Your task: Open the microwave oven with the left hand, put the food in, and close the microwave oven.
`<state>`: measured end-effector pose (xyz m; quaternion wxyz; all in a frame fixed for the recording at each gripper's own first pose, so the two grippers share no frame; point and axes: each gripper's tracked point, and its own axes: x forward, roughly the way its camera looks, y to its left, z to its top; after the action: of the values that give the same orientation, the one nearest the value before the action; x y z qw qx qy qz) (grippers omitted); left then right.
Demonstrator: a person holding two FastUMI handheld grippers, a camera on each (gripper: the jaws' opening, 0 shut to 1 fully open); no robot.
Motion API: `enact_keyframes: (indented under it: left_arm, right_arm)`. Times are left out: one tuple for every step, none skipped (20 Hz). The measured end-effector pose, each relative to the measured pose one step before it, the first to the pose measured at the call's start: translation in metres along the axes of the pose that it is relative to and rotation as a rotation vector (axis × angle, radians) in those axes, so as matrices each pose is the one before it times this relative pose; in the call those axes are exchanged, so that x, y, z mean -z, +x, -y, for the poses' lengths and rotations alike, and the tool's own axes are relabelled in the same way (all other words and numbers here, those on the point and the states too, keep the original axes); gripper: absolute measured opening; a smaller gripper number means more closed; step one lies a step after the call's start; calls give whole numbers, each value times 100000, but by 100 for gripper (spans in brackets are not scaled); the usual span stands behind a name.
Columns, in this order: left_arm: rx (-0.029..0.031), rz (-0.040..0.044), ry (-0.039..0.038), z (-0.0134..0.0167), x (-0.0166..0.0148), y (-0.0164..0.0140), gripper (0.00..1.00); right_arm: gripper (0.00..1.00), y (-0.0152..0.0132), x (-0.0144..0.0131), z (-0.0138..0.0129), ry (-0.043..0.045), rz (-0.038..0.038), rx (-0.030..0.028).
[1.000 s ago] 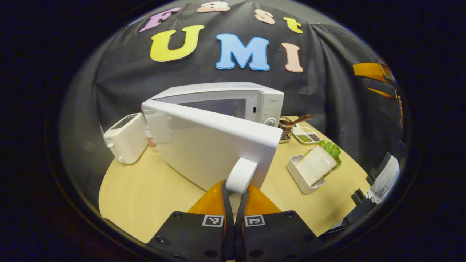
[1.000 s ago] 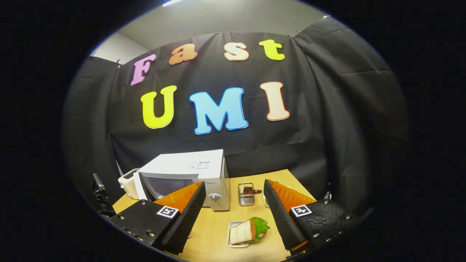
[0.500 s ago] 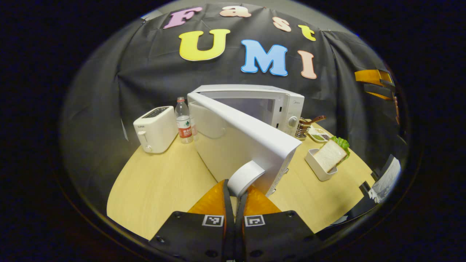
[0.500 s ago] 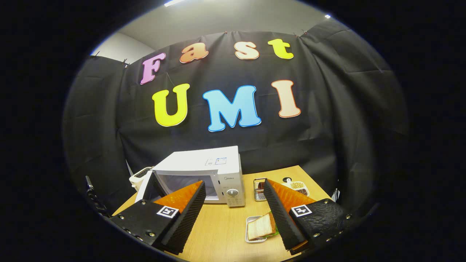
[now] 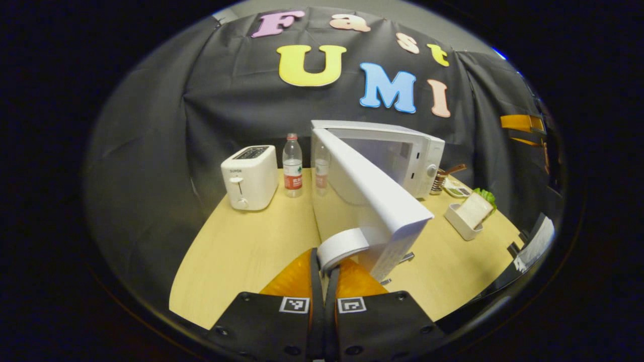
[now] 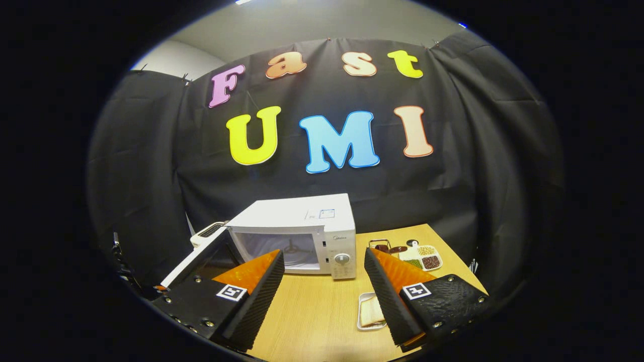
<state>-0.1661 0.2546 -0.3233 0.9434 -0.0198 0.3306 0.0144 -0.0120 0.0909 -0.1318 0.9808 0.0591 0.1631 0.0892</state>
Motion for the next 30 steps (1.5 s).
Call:
enact_keyframes:
  left_arm:
    - [910,295,-722,-647,26,-192,7]
    - [512,122,-1177,-406,-83,7,6]
    - [459,374,77,-143,109,149,7]
    - [383,246,533,-176,-229,4,7]
    - [285,70,947,25,168,-108,7]
    - [28,387,539,9,57,16,7]
    - [-47,182,31,-22,-56,-3,7]
    - [183,364,-239,-78,-67,-7,7]
    - [28,-137,-158,92,48,68,7]
    - [325,-303,-77,-21,21,-6,7]
    - [315,-328,-159,-26,116,-50,7]
    - [420,-519,-48,-153,142,72,8]
    - [701,-552,-1355,120,29,-529,10]
    - [-266,172,-834,-189,29,68,14]
    - [-323,-433,-923,-134,287,-393,15]
    - [-1870,66,98,-330,77,-408,17]
    - [-3306,-213,552,-547,204,-606,17]
    - [-4135,-320,-351,-675,0,-760,17]
    - [-4141,772,-1415,-551,-400,-1209,17]
    - [-3360,2739,-1456,-67,-1189,-1260,17]
    - [-2778,4046,-1532,209,-1816,-1582,18]
    - [-1980,4145,-1825,539,-2088,-1285,17]
    - [-1471,4311,-1586,1148,-2155,-778,17]
    - [-227,4596,-1149,1470,-2404,-349,16]
    - [591,4815,-659,1848,-2499,-281,16]
    - [1164,4954,-652,2191,-2591,-91,17]
    - [524,5214,-91,1789,-2448,291,19]
    - [3055,4876,-924,2479,-2297,532,24]
    - [764,4883,-82,1964,-2245,45,35]
    - [687,4092,101,1968,-2209,562,47]
  right_arm:
    - [96,236,395,-274,-498,-1561,-394]
    - [96,71,520,-275,-557,-1649,-517]
    - [96,107,1,-497,-96,-383,-1141]
    - [97,69,-5,-227,-214,121,-531]
    - [96,104,-3,-131,-515,-314,-5]
    - [96,256,353,-131,-435,-1125,-211]
    - [96,194,341,-88,-298,-1399,-717]
    - [97,65,367,62,232,-1294,-280]
    - [96,24,259,259,951,-1469,243]
    - [96,35,319,344,1410,-1375,224]
    - [96,11,144,287,996,-806,137]
    - [96,-78,155,327,-43,-629,582]
    - [96,-55,180,504,-704,-609,686]
    - [96,-140,299,544,-649,-653,599]
    - [96,-160,164,566,-166,-420,119]
    - [96,-70,182,630,211,-257,22]
    - [96,37,183,802,151,-468,402]
    - [96,246,427,946,75,-872,811]
    - [96,261,406,1070,198,-1366,848]
    - [96,235,439,1157,225,-1099,1027]
    - [96,324,407,1214,364,-1197,1248]
    - [96,419,846,1444,437,-2041,1868]
    - [96,625,1034,1645,792,-3373,2570]
    - [96,685,1112,1429,1448,-3565,2015]
    - [96,715,1130,1428,2151,-3839,1669]
    - [96,770,959,1013,2939,-3897,329]
    - [96,767,910,682,2958,-3289,-518]
    - [96,604,1057,422,2545,-3335,-690]
    - [97,655,847,538,1688,-3195,-726]
    - [97,760,848,586,1510,-3132,-513]
